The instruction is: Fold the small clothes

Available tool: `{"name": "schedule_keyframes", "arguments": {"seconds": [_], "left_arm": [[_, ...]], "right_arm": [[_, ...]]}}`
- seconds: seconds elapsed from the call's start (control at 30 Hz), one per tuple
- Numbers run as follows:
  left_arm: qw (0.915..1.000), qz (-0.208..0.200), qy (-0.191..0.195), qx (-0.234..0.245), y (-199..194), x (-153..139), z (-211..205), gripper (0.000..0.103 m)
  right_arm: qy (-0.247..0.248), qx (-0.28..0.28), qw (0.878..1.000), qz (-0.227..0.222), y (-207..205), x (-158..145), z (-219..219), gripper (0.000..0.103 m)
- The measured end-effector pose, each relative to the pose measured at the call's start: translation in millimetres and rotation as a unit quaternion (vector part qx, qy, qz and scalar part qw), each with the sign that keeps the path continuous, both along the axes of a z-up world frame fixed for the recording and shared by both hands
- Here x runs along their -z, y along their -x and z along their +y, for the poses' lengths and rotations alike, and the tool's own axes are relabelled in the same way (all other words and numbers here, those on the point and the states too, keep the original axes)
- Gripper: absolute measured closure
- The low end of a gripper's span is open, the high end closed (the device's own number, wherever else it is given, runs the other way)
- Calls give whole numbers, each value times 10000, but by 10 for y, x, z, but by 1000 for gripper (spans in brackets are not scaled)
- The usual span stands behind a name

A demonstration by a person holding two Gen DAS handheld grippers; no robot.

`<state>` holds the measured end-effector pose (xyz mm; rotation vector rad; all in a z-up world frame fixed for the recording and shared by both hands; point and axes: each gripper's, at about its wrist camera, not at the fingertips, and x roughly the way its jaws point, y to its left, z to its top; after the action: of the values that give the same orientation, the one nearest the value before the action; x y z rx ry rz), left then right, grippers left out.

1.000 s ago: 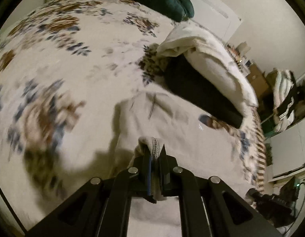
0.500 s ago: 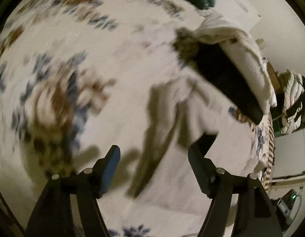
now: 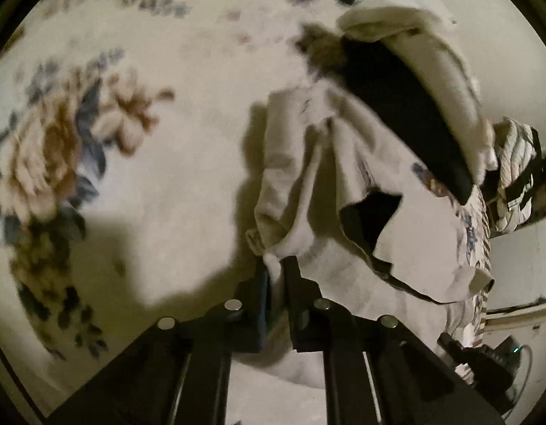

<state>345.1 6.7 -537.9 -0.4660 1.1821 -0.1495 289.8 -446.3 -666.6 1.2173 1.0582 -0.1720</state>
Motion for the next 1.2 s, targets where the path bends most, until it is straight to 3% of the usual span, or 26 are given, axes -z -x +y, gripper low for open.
{"name": "schedule_keyframes", "arguments": {"seconds": [0.17, 0.37, 0.47, 0.53, 0.6, 0.67, 0.73, 0.83, 1.0, 1.07, 1.2], "left_arm": [[10000, -15, 76, -26, 235, -215, 97, 97], [9993, 357, 50, 132, 584, -269, 43, 96], [9974, 702, -106, 89, 612, -205, 93, 93], [9978, 616, -219, 58, 592, -332, 145, 87], [9986, 488, -180, 91, 554, -475, 176, 82], [9986, 506, 129, 40, 462, -568, 204, 81], [9958, 669, 618, 26, 303, -568, 163, 81], [9910, 951, 941, 108, 70, -423, -16, 81], [9804, 1493, 1267, 215, -276, -48, -248, 81], [9815, 1348, 1347, 168, -448, -48, -258, 81], [9882, 720, 1339, -174, -779, -191, -114, 81]], "right_arm": [[187, -59, 9998, 60, 135, -179, 15, 90], [365, -383, 9978, 390, 504, -310, -17, 91], [558, -712, 9920, 878, 595, -245, -47, 79], [714, -777, 9883, 1101, 625, -306, -97, 65], [1111, -868, 9841, 1081, 627, -520, -130, 62], [1301, -956, 9827, 906, 587, -720, -132, 61], [1244, -956, 9857, 617, 496, -892, -122, 61], [947, -993, 9897, 402, 232, -950, -57, 61], [897, -1376, 9832, 802, -378, -712, 135, 61], [705, -1296, 9874, 578, -619, -658, 155, 61], [969, -968, 9905, -92, -985, -823, 93, 61]]}}
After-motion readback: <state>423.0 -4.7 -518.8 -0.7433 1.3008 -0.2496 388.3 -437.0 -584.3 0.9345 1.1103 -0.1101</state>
